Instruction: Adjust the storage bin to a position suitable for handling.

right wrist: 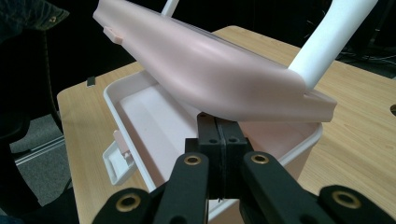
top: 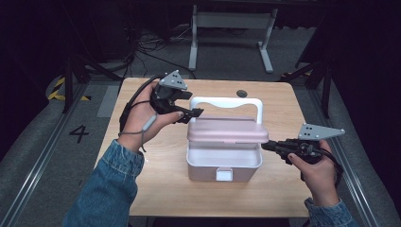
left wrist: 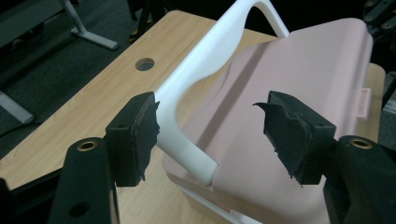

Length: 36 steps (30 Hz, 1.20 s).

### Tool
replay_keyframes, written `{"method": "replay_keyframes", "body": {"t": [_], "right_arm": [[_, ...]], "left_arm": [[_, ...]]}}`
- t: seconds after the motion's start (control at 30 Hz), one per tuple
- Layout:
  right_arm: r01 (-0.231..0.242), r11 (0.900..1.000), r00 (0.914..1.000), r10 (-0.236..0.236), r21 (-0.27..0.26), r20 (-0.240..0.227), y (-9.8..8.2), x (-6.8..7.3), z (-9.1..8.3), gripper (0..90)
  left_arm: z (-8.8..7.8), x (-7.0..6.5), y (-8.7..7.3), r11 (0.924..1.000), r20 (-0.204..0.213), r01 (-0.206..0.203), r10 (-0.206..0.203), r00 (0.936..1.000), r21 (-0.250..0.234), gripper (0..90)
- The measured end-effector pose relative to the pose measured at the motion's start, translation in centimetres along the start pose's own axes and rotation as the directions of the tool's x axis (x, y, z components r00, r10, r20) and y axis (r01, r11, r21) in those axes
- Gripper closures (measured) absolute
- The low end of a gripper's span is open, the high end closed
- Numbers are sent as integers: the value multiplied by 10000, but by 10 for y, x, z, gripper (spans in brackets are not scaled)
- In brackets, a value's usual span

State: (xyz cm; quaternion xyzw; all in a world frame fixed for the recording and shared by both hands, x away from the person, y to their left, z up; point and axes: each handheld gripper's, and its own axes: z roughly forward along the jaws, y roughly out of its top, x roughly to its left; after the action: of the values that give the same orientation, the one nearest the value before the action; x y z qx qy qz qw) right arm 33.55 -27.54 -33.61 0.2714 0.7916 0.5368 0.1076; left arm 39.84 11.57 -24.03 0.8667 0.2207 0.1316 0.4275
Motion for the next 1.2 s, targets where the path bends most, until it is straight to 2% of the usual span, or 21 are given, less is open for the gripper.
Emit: {"method": "replay_keyframes", "body": {"t": [0.17,0.3,0.4,0.47,0.53,0.6,0.8,0.97,1.2], "right_arm": [[-40,10000,10000,40,-89,-12,1,0,1,900],[-75,9999,10000,75,-101,-56,2,-1,1,900],[-120,9999,9999,119,-111,-72,2,-1,1,900],[-141,9998,9999,140,-115,-67,2,-1,1,900],[-174,9998,9998,173,-123,-90,2,-1,1,900],[-244,9996,9996,242,-168,-130,2,-1,1,900],[-298,9991,9995,294,-309,-145,5,-2,1,900],[-300,9987,9995,298,-408,-67,7,-3,-1,900],[-357,9971,9994,360,-675,26,12,-7,-1,900]], "left_arm": [[-11,-3,-18,9990,8,269,-269,9996,-355,370],[-17,-10,-35,9979,-56,325,-328,9994,-554,370],[-21,-15,-51,9973,-205,426,-439,9988,-601,370],[-21,-17,-54,9964,-144,557,-567,9983,-647,370],[-20,-20,-64,9952,-73,710,-716,9974,-670,370],[-18,-21,-70,9961,-105,669,-676,9977,-571,368],[-7,-23,-81,9981,-226,592,-595,9980,-159,356],[-1,-25,-83,9982,-215,572,-576,9981,-204,355],[10,-26,-79,9991,-423,401,-407,9983,-147,349]]}}
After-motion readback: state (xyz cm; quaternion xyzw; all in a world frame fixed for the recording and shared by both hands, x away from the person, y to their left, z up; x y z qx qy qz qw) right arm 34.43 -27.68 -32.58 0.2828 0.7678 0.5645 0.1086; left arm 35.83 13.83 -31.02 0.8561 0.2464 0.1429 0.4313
